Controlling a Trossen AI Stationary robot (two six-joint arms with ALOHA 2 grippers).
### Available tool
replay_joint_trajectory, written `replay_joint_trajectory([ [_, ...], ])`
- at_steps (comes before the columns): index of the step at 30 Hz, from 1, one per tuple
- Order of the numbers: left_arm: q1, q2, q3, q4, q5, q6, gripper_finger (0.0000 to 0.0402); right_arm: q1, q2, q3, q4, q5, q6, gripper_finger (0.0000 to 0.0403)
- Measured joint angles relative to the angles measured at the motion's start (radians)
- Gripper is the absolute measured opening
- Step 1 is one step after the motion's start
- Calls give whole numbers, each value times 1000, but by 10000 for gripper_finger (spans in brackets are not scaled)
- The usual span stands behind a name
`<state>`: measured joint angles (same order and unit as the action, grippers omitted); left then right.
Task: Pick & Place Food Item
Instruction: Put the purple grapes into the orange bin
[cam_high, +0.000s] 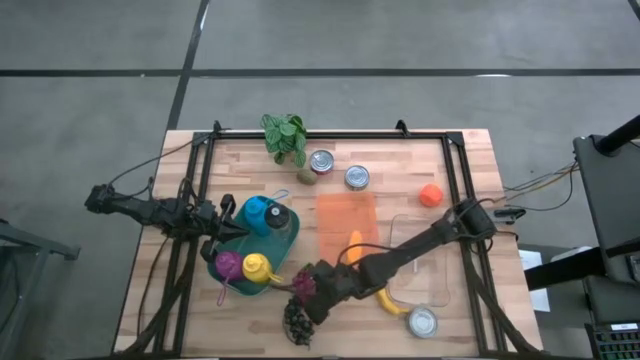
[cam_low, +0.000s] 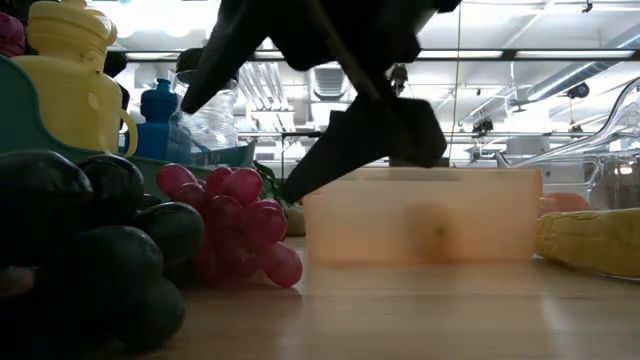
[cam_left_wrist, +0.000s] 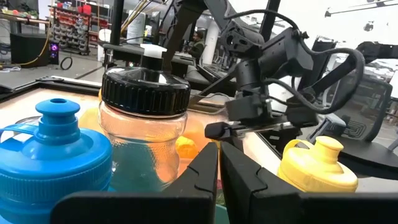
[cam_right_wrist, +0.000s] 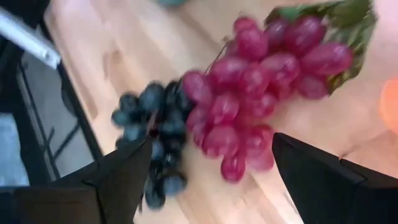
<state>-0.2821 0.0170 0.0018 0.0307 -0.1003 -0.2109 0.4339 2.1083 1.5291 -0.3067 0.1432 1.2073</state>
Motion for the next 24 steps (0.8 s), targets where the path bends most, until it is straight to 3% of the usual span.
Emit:
replay_joint_trajectory([
  [16,0,0,0,0,0,0,22,-5,37,9,14,115,63,331],
  [24,0,0,0,0,0,0,22,22,32,110,-174,184,14,331],
])
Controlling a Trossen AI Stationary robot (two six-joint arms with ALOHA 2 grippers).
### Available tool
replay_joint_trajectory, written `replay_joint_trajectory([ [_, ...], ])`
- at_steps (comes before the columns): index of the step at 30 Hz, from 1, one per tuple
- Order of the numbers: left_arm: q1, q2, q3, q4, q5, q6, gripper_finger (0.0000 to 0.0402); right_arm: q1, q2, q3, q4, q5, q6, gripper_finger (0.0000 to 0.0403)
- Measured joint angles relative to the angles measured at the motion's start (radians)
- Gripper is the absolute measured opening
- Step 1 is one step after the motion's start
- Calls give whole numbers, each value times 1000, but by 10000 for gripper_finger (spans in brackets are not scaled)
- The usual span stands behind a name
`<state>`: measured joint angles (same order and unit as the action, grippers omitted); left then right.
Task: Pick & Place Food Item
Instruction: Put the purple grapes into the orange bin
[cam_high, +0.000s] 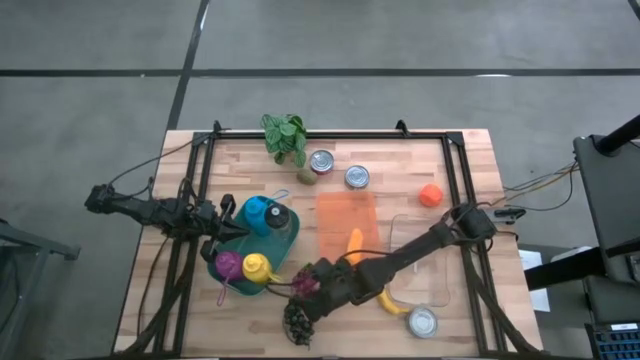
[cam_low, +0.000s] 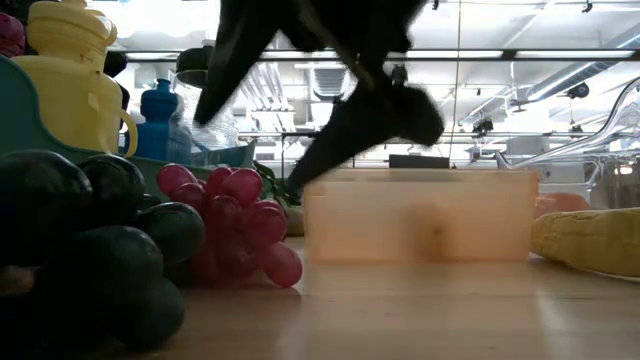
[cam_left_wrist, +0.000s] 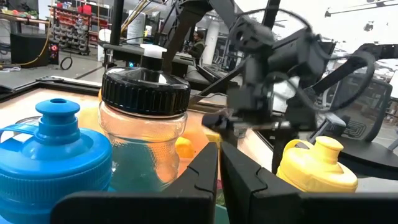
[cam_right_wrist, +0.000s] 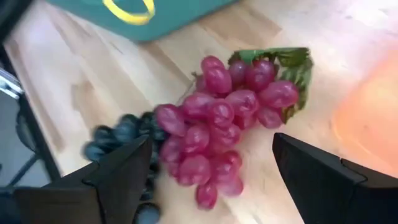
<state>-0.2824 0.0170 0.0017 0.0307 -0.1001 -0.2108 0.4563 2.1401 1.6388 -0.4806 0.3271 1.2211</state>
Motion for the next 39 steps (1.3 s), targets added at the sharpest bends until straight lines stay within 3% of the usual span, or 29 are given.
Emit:
replay_joint_trajectory([
  [7,0,0,0,0,0,0,22,25,-6,92,-136,39,44,331],
  [21,0,2,0,0,0,0,22,86,72,152,-150,68,463,331],
  [26,0,5,0,0,0,0,22,87,168,278,-216,102,482,331],
  [34,0,5,0,0,0,0,22,85,323,560,-485,173,481,331],
  [39,0,6,0,0,0,0,22,69,389,652,-519,169,483,331],
])
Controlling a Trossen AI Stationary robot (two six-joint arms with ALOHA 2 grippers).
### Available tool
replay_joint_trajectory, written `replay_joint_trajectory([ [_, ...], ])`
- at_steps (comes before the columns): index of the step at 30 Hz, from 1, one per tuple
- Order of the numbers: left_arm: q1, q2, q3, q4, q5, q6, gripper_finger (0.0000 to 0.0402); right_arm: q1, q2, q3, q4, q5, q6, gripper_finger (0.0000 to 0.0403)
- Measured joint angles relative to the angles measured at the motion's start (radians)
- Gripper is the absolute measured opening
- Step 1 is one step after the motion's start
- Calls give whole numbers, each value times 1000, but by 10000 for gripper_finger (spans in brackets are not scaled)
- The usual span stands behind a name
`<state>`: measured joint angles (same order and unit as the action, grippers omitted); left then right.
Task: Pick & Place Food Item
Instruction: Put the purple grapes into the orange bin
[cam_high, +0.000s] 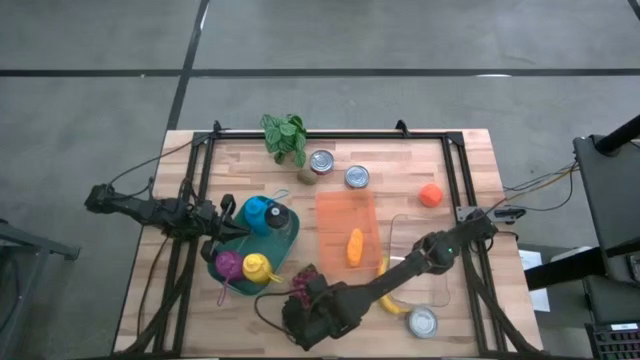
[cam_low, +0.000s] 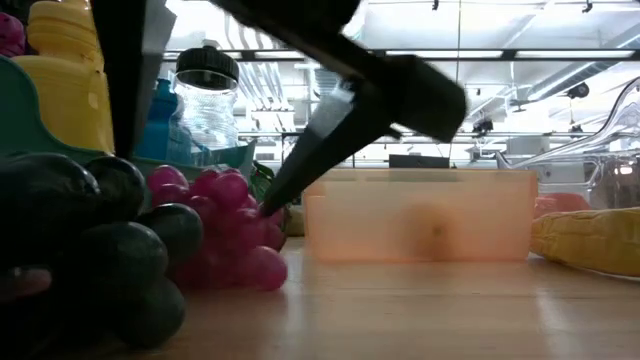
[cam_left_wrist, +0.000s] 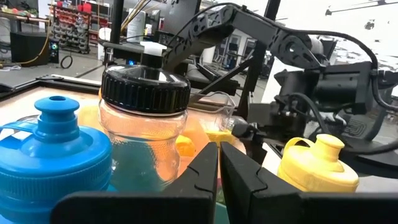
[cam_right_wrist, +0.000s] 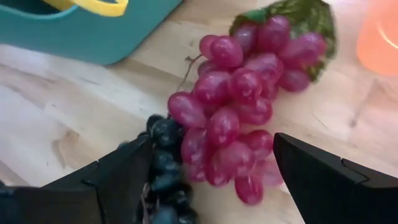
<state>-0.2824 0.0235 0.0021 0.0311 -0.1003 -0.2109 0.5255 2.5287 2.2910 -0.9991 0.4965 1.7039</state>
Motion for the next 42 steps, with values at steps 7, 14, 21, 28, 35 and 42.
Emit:
replay_joint_trajectory([
  [7,0,12,0,-1,0,0,22,-16,20,7,-22,3,48,331],
  [14,0,18,0,0,0,0,22,-29,24,-11,-21,-7,51,331],
  [21,0,20,0,0,0,0,22,-35,24,-36,-21,-49,50,331],
  [28,0,20,0,0,0,0,21,-35,24,-40,-19,-63,43,319],
  [35,0,20,0,0,0,0,21,-35,21,-40,-9,-51,-9,252],
  [42,0,20,0,0,0,0,21,-35,20,-40,9,-51,-31,205],
])
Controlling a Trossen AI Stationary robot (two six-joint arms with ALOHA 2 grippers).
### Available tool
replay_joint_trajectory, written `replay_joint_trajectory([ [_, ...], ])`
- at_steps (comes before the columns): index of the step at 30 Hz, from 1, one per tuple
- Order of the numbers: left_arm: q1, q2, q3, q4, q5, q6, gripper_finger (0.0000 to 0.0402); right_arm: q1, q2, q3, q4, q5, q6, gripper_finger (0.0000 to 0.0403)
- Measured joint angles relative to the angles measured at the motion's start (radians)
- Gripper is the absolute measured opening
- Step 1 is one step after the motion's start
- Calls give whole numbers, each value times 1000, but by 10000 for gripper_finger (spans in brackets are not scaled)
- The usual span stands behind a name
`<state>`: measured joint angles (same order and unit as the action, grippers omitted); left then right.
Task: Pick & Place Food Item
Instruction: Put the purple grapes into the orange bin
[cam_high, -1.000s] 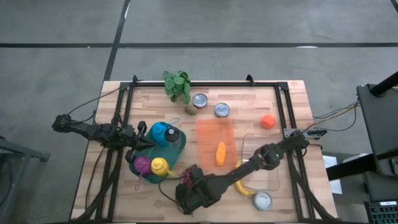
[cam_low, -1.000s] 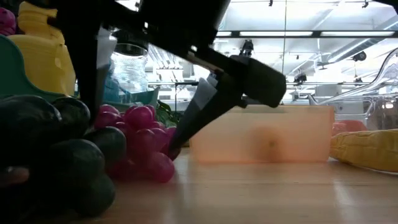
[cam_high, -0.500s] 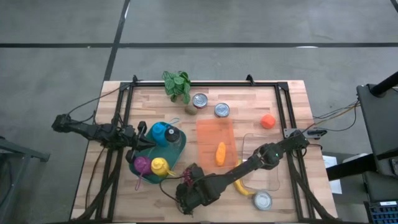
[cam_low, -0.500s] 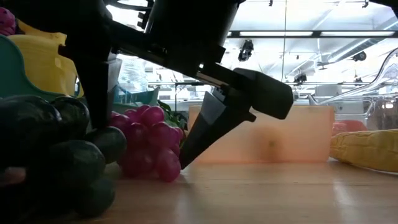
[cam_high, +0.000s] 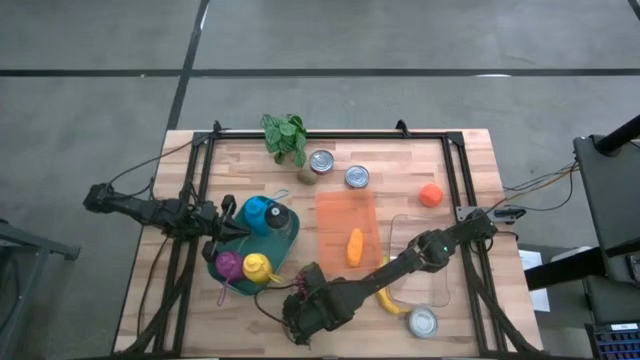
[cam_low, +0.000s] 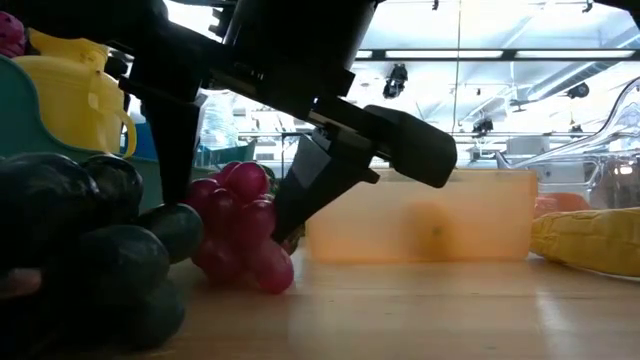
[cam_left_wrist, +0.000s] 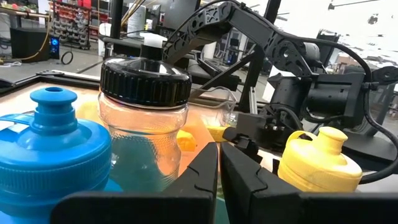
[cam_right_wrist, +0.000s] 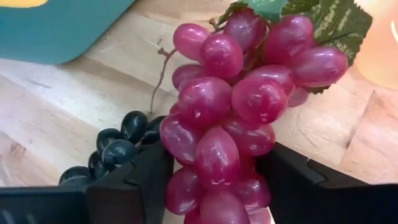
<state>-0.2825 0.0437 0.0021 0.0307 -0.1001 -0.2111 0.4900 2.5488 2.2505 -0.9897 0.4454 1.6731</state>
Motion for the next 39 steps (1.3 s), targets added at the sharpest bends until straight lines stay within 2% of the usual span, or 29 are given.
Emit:
replay_joint_trajectory([
  [16,0,0,0,0,0,0,22,0,-1,7,7,0,-25,148],
  [28,0,0,0,0,0,0,22,0,-7,14,5,0,-35,145],
  [39,0,0,0,0,0,0,22,7,-80,14,-2,0,-90,145],
])
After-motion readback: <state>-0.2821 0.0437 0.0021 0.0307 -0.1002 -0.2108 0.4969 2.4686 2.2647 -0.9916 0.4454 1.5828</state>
